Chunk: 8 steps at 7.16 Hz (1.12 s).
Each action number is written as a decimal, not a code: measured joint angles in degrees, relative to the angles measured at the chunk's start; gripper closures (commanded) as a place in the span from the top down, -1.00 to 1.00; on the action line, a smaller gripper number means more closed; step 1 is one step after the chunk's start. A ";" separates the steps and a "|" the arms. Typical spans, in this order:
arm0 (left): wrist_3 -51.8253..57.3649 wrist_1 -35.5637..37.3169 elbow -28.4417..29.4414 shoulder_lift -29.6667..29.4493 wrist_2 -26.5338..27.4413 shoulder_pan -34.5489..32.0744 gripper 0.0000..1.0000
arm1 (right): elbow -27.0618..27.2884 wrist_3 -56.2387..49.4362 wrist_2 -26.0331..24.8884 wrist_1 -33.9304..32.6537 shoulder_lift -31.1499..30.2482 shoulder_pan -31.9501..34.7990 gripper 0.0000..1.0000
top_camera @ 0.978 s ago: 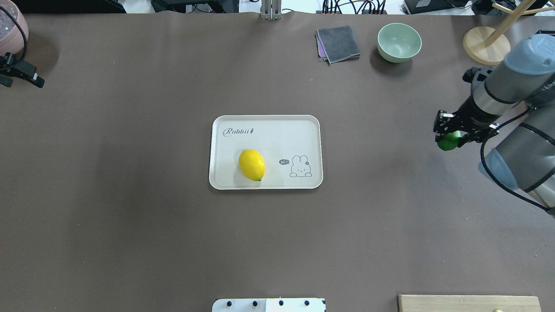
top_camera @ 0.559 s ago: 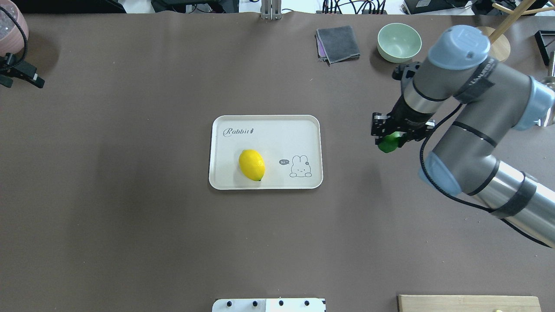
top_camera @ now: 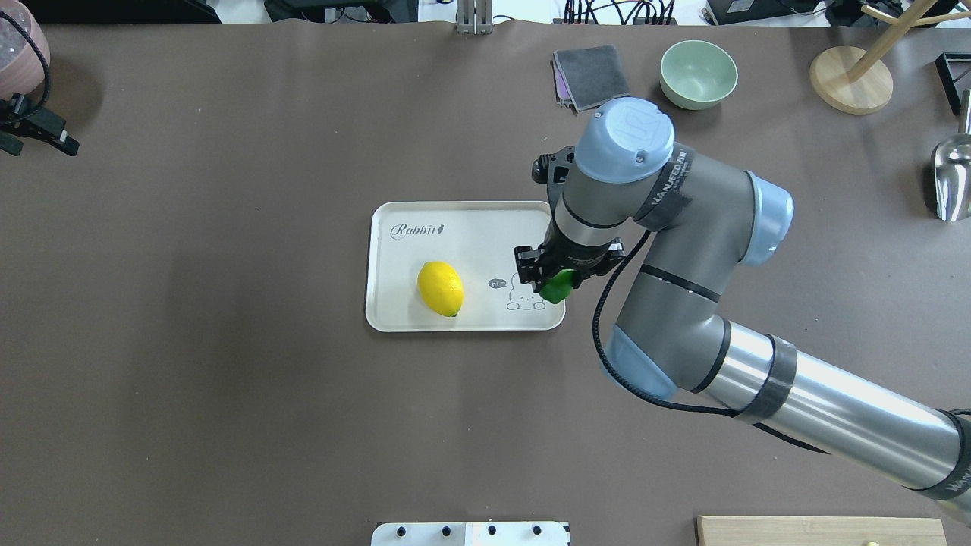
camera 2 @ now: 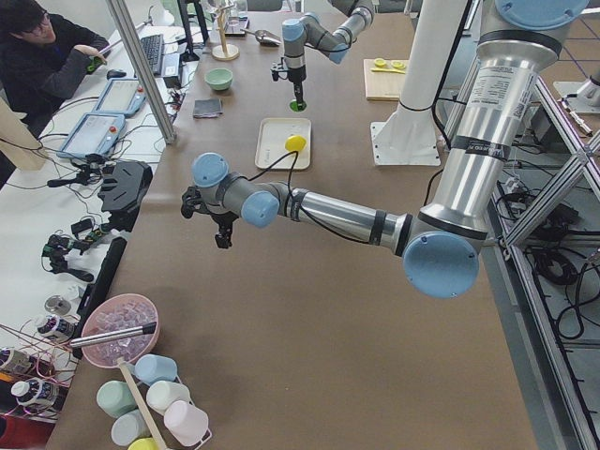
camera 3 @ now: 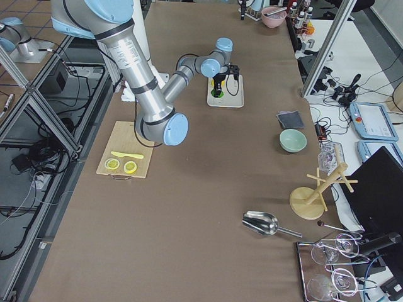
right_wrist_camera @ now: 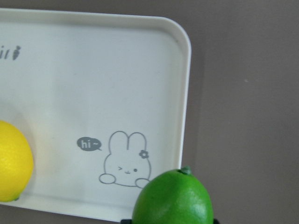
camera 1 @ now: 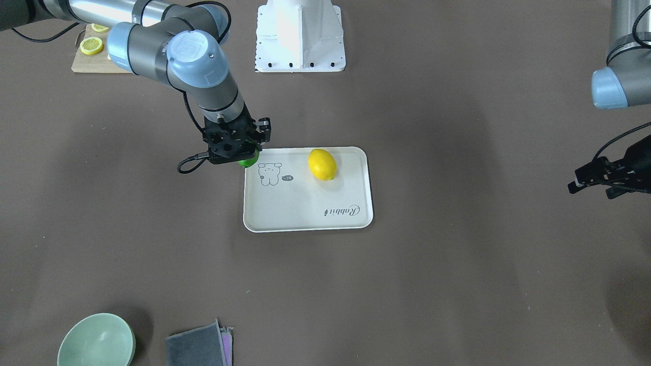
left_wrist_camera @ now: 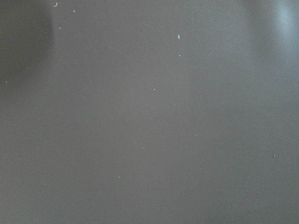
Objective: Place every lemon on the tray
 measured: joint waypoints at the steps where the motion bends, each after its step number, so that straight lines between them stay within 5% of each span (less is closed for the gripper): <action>1: -0.06 0.12 -0.07 0.00 -0.09 0.00 0.94 | -1.64 -0.14 -0.85 0.01 1.82 -0.91 0.52; 2: -0.12 0.21 -0.09 -0.16 -0.16 0.01 0.94 | -3.07 -0.20 -1.30 0.01 3.29 -1.25 0.69; 5: -0.39 0.26 -0.25 -0.31 -0.23 0.01 0.94 | -5.37 -0.45 -2.61 -0.08 5.91 -1.17 0.77; 6: -0.41 0.26 -0.48 -0.21 -0.26 0.01 0.94 | -5.30 -0.74 -2.42 -0.13 6.04 -0.65 0.97; 8: -0.38 0.29 -0.83 -0.23 -0.35 0.01 0.94 | -4.06 -3.27 -1.12 -0.34 4.54 2.22 0.99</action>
